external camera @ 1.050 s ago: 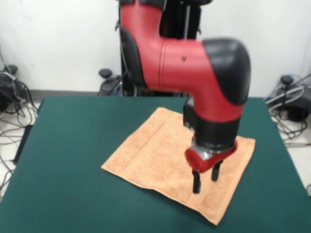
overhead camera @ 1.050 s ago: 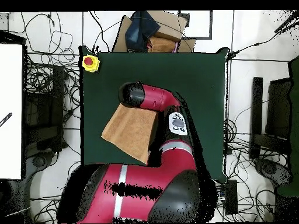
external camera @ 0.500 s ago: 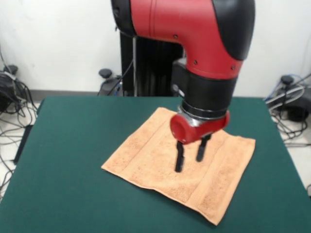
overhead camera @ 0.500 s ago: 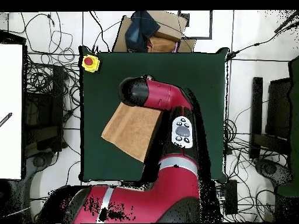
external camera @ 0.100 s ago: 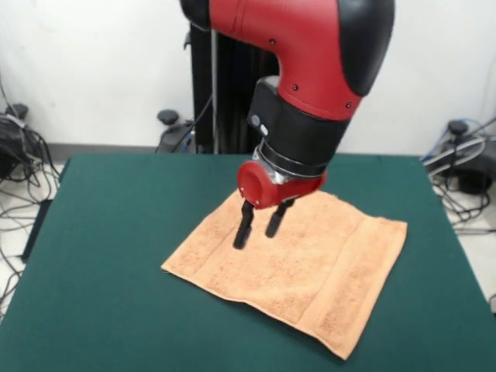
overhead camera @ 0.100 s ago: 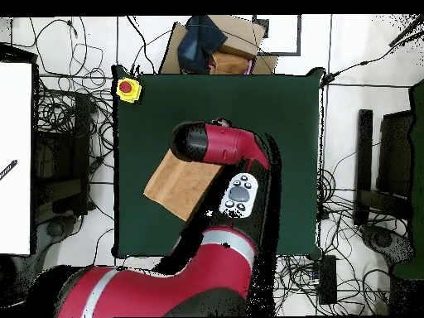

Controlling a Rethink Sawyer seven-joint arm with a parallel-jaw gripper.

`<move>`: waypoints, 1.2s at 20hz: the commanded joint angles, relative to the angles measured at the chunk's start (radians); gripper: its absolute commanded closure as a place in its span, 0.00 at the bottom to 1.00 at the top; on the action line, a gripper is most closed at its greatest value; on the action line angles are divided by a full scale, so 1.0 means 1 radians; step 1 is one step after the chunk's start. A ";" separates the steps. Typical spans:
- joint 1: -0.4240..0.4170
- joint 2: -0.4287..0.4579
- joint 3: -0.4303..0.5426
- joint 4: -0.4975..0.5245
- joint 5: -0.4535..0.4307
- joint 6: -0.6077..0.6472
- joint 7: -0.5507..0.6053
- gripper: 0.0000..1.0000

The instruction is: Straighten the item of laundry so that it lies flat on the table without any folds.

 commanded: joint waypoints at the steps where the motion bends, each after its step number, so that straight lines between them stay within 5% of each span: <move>1: 0.063 0.140 -0.142 -0.019 0.020 0.157 0.419 0.00; 9: 0.095 0.227 -0.235 -0.137 0.031 0.393 0.494 0.00; 17: 0.068 0.172 -0.150 -0.101 0.000 0.361 0.441 0.00; 18: 0.064 0.165 -0.141 -0.097 -0.001 0.365 0.435 1.00; 24: 0.051 0.147 -0.111 -0.083 0.008 0.383 0.408 1.00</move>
